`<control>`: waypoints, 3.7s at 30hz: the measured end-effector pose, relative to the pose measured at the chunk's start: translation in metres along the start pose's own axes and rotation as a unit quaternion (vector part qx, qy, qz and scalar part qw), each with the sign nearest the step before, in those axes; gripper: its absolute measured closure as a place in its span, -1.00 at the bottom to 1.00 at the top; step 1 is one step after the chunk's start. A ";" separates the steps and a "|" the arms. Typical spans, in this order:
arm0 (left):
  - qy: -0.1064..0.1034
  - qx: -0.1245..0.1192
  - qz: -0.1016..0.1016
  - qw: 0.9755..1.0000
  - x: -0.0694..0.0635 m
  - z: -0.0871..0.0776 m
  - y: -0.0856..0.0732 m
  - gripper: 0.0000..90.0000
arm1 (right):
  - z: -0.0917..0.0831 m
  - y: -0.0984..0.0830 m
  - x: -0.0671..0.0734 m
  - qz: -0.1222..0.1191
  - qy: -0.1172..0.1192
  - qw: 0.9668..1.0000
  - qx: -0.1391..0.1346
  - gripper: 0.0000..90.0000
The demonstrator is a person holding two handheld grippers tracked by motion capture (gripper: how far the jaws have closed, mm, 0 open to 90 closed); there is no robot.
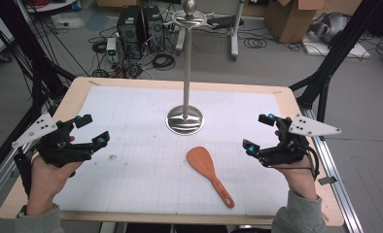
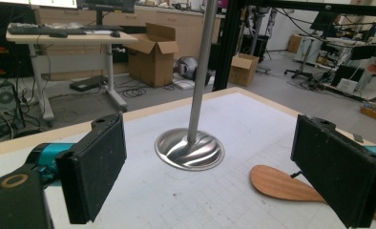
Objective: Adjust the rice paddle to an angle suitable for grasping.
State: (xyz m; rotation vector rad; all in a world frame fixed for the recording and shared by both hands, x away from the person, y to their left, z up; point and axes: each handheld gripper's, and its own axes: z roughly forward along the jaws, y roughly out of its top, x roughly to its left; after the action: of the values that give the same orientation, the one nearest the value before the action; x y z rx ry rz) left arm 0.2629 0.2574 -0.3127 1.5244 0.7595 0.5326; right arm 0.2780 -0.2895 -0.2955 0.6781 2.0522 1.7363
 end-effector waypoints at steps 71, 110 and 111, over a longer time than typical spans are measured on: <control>-0.012 0.019 0.004 1.000 0.000 0.010 -0.004 -0.73 | 0.072 -0.086 0.055 -0.004 0.041 0.985 0.170 0.98; -0.013 0.032 0.007 0.999 -0.002 0.015 -0.006 -0.73 | 0.090 -0.133 0.057 0.008 0.070 0.953 0.294 0.98; -0.013 0.031 0.008 0.999 -0.002 0.015 -0.006 -0.73 | 0.089 -0.133 0.057 0.008 0.072 0.953 0.294 0.98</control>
State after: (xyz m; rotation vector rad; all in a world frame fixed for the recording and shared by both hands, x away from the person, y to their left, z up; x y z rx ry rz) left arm 0.2716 0.2451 -0.3204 1.5935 0.7513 0.5036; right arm 0.2655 -0.2012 -0.4400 0.7467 2.7030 1.1960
